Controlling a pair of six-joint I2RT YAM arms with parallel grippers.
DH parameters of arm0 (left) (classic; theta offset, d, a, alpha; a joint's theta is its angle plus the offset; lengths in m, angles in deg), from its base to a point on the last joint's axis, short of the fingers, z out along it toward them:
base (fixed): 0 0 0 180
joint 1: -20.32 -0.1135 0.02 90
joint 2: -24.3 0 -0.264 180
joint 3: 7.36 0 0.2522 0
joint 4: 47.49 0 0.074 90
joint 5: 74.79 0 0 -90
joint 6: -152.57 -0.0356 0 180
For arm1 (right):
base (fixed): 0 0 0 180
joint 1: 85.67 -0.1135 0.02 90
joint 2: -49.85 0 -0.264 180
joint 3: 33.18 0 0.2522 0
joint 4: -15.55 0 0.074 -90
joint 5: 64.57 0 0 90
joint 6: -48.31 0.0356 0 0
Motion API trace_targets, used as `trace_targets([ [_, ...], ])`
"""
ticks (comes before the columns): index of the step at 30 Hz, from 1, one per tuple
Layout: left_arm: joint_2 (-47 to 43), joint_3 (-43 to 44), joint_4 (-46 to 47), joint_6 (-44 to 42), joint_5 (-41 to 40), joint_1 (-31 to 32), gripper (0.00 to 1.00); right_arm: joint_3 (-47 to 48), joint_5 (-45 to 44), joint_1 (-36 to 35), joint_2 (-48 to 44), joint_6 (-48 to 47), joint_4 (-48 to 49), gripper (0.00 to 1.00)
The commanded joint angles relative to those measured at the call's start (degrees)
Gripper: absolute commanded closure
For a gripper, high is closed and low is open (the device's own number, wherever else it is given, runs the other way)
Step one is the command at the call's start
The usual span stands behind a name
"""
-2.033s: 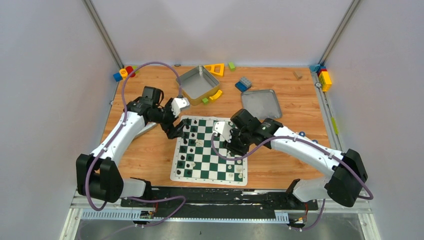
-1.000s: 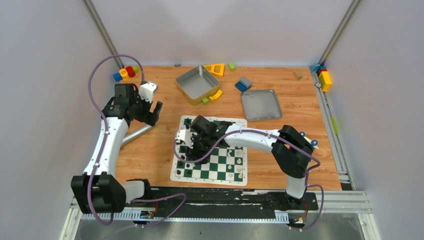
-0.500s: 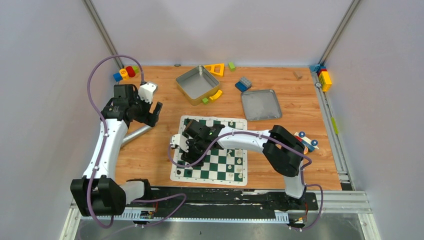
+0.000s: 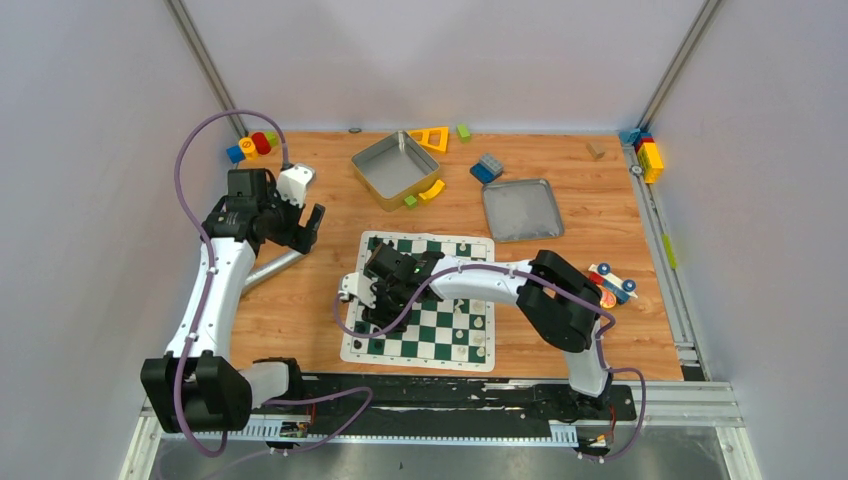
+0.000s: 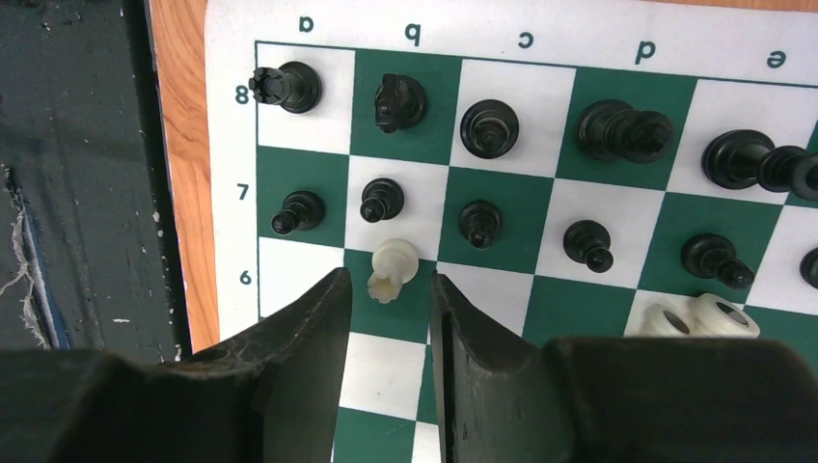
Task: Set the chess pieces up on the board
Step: Pick up the chess piece from the chessboard, then place the chess piece on the chessboard.
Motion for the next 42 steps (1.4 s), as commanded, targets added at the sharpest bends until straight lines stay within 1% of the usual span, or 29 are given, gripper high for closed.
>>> trace_targets([
  [1, -1.6, -0.2, 1.4, -0.9, 0.7, -0.2, 0.00, 2.5, -0.1, -0.6, 0.8, -0.5, 1.7, 0.65],
  [7, -1.7, -0.7, 1.7, -1.2, 0.4, -0.2, 0.00, 2.9, -0.5, -0.8, 1.1, -0.5, 1.7, 0.65],
  [10, -1.7, -0.8, 1.8, -1.2, 0.3, -0.2, 0.00, 3.0, -0.6, -0.8, 1.3, -0.7, 1.6, 0.67],
  [17, -1.4, -1.0, 2.1, -1.2, 0.4, -0.2, 0.00, 3.3, -0.8, -0.9, 1.6, -0.8, 1.6, 0.79],
  [22, -1.4, -1.3, 2.1, -1.3, 0.3, -0.2, 0.00, 3.2, -0.8, -0.9, 1.0, -0.9, 1.4, 0.90],
  [26, -1.7, -1.4, 2.1, -1.4, 0.3, -0.2, 0.00, 3.1, -1.8, -0.7, -0.5, -1.1, 0.1, 0.96],
  [29, -2.0, -1.6, 2.1, -1.4, 0.1, -0.2, 0.00, 2.2, -3.3, -0.1, -3.4, -1.5, -1.4, 0.99],
  [32, -2.6, -2.0, 2.6, -0.6, -0.2, -0.2, 0.00, 0.6, -4.9, 2.0, -7.6, -1.5, -3.1, 0.99],
  [36, -3.4, -2.7, 2.7, 1.0, 0.8, -0.2, 0.00, -2.0, -7.0, 6.9, -13.5, -1.7, -4.8, 0.99],
  [39, -4.6, -2.9, 2.5, 0.7, 0.6, -0.2, 0.00, -3.5, -8.2, 12.6, -16.8, -2.1, -5.4, 0.99],
  [42, -5.4, -3.0, 2.3, 0.5, 1.0, -0.2, 0.00, -3.8, -8.7, 19.8, -17.4, -2.4, -6.1, 0.99],
])
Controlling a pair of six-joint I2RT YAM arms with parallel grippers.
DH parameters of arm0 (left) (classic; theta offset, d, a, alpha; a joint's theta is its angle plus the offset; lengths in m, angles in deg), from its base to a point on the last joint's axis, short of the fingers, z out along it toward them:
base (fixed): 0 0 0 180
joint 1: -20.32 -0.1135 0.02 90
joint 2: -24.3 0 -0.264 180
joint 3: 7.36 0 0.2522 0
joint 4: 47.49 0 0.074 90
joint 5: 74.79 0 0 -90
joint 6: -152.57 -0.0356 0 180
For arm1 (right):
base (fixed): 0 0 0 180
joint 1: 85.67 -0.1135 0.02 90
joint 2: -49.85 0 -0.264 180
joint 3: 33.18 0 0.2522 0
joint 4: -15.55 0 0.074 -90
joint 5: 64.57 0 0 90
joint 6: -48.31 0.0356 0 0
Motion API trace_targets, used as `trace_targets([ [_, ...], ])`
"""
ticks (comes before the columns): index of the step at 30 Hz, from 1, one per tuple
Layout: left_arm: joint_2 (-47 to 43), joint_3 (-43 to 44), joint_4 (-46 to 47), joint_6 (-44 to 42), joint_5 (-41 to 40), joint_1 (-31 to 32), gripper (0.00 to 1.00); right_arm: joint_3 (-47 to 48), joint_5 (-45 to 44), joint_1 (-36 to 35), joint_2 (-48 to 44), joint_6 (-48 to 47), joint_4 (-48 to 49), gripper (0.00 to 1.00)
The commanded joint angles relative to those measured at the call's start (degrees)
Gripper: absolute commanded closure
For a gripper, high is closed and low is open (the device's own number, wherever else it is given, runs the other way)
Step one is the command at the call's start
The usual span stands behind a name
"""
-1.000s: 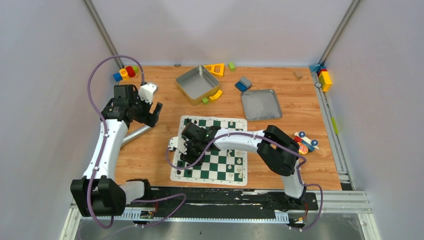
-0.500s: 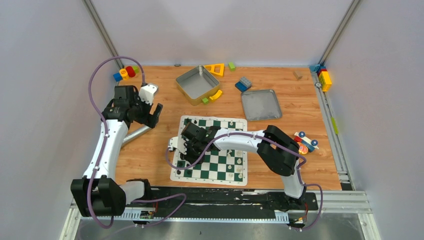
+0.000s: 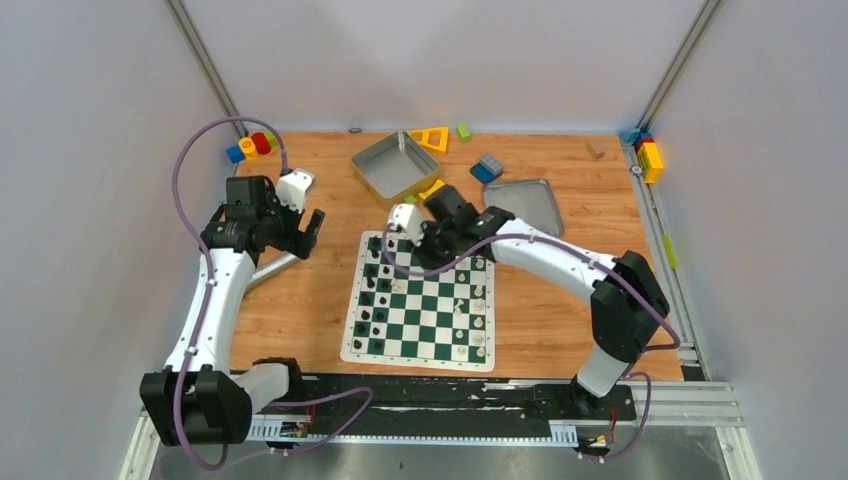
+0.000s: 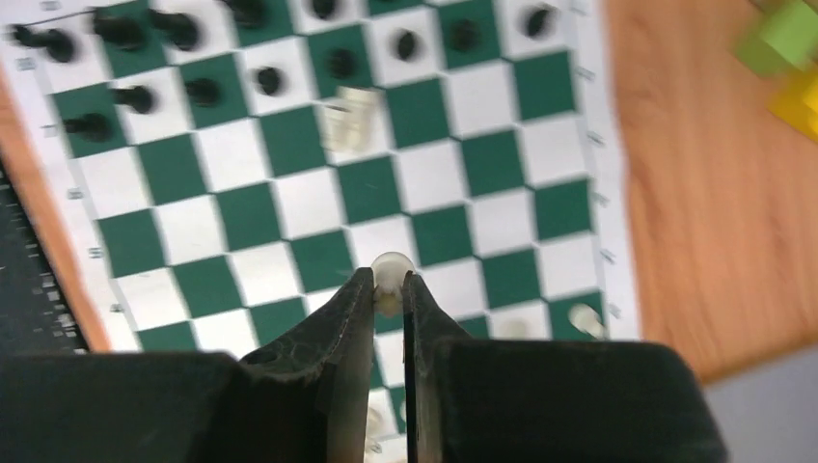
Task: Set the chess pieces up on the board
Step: Place the chess piece on the chessboard.
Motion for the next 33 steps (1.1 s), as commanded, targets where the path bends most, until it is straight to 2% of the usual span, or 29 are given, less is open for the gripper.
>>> trace_targets([
  [1, -2.7, -0.3, 1.1, 0.7, 1.1, -0.2, 0.00, -0.9, -2.9, 10.3, -2.1, -1.3, -1.4, 0.99],
  [6, -2.3, -0.5, 1.0, 0.5, 1.9, -0.2, 0.00, 0.6, -3.2, 19.0, 1.1, -1.6, -1.5, 0.99],
  [12, -2.4, -0.9, 0.8, 0.1, 2.3, -0.2, 0.00, 1.9, -3.4, 23.5, 6.2, -2.3, -1.6, 0.99],
  [33, -2.4, -1.3, 0.8, -0.2, 2.7, -0.2, 0.00, 3.0, -2.8, 24.1, 12.0, -1.9, -0.8, 0.98],
])
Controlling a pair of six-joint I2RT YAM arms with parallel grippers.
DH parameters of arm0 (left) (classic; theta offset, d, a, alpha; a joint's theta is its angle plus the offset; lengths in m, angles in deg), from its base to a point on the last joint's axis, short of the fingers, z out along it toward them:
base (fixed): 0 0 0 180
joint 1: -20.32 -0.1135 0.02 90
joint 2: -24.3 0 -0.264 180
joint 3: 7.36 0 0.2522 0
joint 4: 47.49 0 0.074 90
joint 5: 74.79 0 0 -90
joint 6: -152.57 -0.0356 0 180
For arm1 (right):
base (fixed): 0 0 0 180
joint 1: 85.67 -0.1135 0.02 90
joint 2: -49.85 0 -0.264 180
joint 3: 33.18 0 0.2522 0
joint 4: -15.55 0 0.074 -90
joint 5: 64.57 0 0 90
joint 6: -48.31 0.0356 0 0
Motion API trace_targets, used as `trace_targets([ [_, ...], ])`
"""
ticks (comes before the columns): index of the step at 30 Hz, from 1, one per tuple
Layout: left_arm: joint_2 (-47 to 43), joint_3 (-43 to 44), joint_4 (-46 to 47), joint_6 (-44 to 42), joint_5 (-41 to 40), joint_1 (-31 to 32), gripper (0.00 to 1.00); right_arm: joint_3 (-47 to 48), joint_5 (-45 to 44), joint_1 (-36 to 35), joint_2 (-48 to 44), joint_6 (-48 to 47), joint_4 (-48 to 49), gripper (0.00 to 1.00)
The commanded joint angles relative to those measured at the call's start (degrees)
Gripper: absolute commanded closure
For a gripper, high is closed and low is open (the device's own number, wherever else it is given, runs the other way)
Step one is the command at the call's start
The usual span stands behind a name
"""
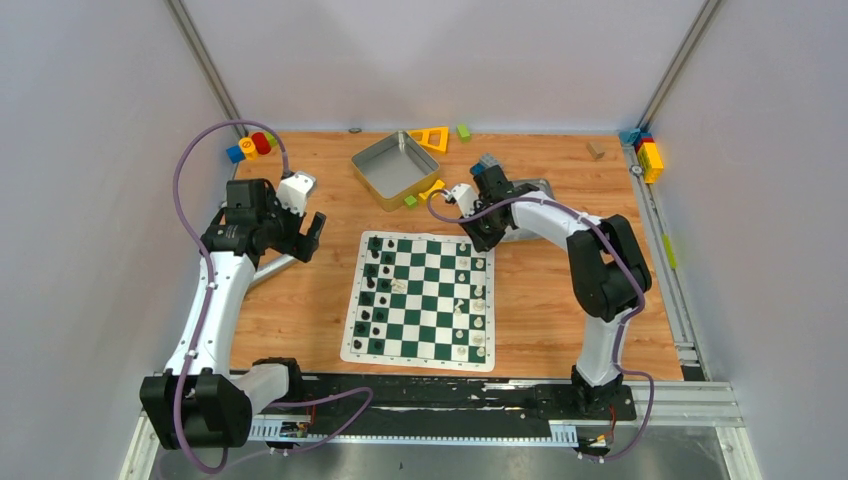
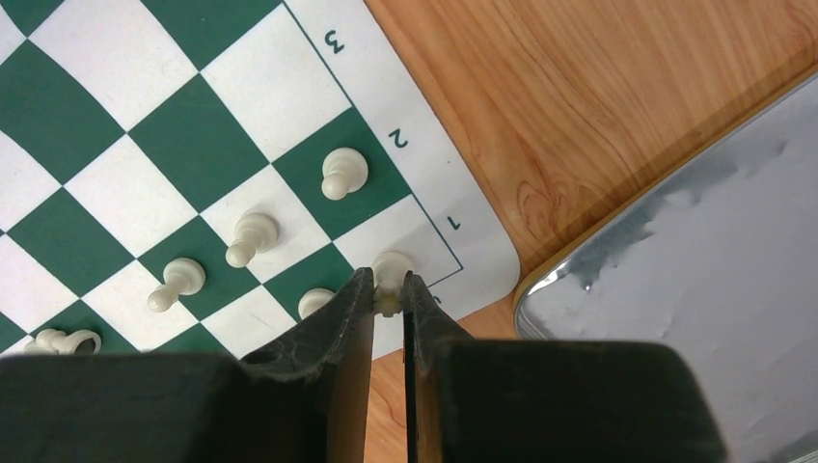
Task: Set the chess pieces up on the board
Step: Place the chess piece on the chessboard, then pick up the chess piece from the chessboard.
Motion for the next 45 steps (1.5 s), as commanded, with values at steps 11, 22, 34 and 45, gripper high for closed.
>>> trace_targets([
  [11, -0.7, -0.1, 0.7, -0.3, 1.2, -0.2, 0.00, 3.0, 1.2, 0.0, 2.1, 0.0, 1.3, 0.89],
  [22, -0.5, -0.3, 0.7, -0.5, 0.7, -0.2, 0.00, 5.0, 2.6, -0.3, -4.9, 1.3, 1.0, 0.51],
  [34, -1.6, -2.1, 0.9, 0.1, -1.5, -0.2, 0.00, 6.4, 8.2, -12.9, -7.8, -1.1, 2.1, 0.51],
  [45, -3.5, -4.9, 2.7, 1.7, -1.0, -0.3, 0.00, 8.0, 8.9, -21.1, 2.0, -2.8, 5.1, 0.53],
])
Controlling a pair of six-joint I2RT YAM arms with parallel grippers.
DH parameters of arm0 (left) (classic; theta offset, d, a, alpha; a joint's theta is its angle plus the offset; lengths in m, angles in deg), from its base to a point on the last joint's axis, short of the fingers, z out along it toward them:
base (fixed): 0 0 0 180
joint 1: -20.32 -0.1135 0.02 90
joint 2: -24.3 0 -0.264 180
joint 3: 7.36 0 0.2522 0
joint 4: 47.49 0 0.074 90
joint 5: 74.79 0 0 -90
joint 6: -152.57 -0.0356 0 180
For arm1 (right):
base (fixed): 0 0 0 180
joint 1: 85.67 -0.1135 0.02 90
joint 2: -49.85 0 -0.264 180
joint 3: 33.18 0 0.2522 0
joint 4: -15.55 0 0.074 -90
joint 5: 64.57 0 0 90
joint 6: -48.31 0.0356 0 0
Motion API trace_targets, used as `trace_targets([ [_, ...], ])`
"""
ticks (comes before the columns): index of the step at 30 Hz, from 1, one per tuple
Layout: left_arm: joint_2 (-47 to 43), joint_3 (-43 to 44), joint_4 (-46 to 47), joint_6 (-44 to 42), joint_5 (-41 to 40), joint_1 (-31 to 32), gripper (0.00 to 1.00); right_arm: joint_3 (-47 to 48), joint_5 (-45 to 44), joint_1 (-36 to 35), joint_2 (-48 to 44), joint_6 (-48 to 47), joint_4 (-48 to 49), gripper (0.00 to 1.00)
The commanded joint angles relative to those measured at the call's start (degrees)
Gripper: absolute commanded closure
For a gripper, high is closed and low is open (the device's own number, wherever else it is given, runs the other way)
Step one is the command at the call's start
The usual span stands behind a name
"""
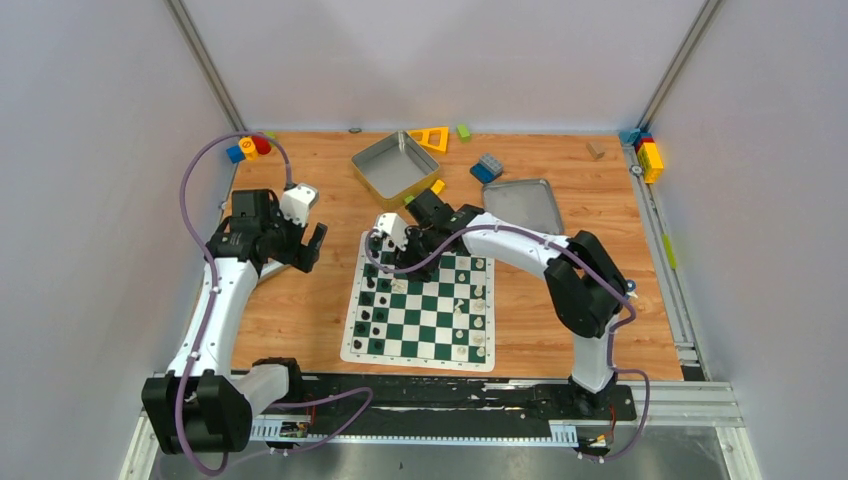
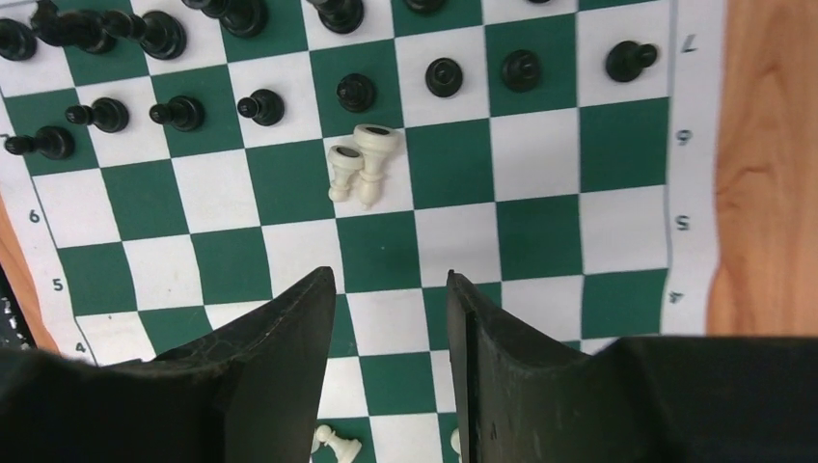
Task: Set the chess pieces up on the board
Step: Pick up the chess piece from the chessboard.
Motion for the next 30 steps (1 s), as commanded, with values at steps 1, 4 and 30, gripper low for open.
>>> trace_targets([
  [1, -2.6, -0.7, 2.8, 2.2, 0.2, -0.3, 0.00, 2.3, 0.8, -1.4, 2.5, -1.6, 2.7, 0.54],
  [4, -2.0, -0.3, 2.4, 2.3, 0.4, -0.3, 0.00, 2.5, 0.3, -2.1, 3.8, -1.9, 3.0, 0.54],
  [30, -5.0, -1.0, 4.5, 1.9, -1.8, -0.2, 0.00, 6.3, -2.1, -4.4, 9.5, -2.4, 3.4, 0.65],
])
